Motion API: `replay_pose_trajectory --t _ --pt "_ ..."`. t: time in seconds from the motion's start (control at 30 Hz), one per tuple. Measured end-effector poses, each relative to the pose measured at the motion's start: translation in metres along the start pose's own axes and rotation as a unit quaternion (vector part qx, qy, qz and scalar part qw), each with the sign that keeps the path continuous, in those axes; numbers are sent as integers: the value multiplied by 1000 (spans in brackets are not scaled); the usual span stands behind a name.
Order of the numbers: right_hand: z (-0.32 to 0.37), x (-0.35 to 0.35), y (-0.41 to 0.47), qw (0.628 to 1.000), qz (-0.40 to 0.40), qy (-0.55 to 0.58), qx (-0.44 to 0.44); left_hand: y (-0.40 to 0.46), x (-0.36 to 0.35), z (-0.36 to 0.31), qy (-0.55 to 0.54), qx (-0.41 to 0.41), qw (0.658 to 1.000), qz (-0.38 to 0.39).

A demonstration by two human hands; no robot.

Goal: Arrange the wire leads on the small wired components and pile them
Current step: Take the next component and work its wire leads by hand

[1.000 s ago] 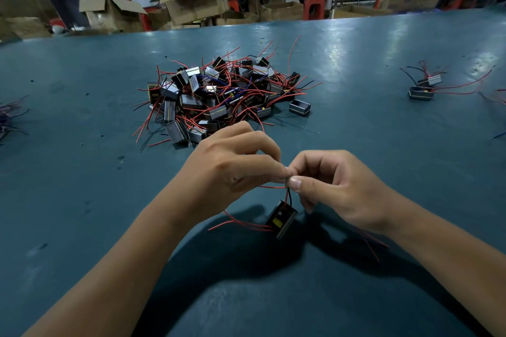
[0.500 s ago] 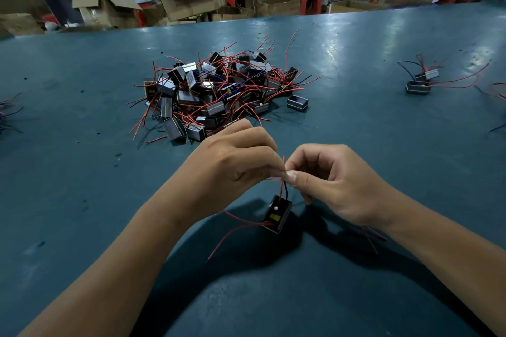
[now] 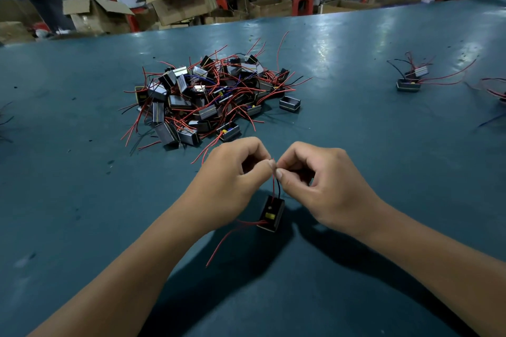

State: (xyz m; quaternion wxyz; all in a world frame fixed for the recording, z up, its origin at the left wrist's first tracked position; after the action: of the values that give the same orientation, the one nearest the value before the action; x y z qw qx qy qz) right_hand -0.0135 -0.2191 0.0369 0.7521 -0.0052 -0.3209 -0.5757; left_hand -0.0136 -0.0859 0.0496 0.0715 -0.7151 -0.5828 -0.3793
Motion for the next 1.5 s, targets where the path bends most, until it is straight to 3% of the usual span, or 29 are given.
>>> replay_pose_trajectory --t 0.1,0.27,0.87,1.13,1.23,1.3,1.4,1.5 --pt "-4 0 1 1000 -13 -4 -18 -1 -6 13 -48 58 997 -26" --pt "-12 1 3 998 -33 12 -60 1 0 13 -85 33 996 -18" --pt "-31 4 6 984 -38 90 -151 1 -14 25 -42 46 998 21" --pt "-18 13 10 991 20 50 -122 0 0 13 42 -11 993 107" --pt "-19 35 17 993 -16 23 -116 -1 1 14 26 -9 991 132" --pt "-20 45 20 994 -39 -6 -105 0 3 13 21 -10 993 118" --pt "-25 48 21 992 -59 -63 -95 3 16 16 34 5 999 24" --pt "-31 43 21 991 -42 -85 -97 0 24 18 108 32 993 -21"
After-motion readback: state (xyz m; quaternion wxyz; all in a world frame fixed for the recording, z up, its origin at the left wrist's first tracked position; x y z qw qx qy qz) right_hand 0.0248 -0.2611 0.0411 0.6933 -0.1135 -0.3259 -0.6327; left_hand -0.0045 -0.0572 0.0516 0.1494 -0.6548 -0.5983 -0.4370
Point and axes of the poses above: each hand's wrist, its own y-axis towards the middle knuckle, its own x-axis out of the back of the hand, z = x × y, the point moved 8 cm from there along y, towards the middle knuckle, and after that the axes turned 5 degrees about -x, right-handed, at the moved point
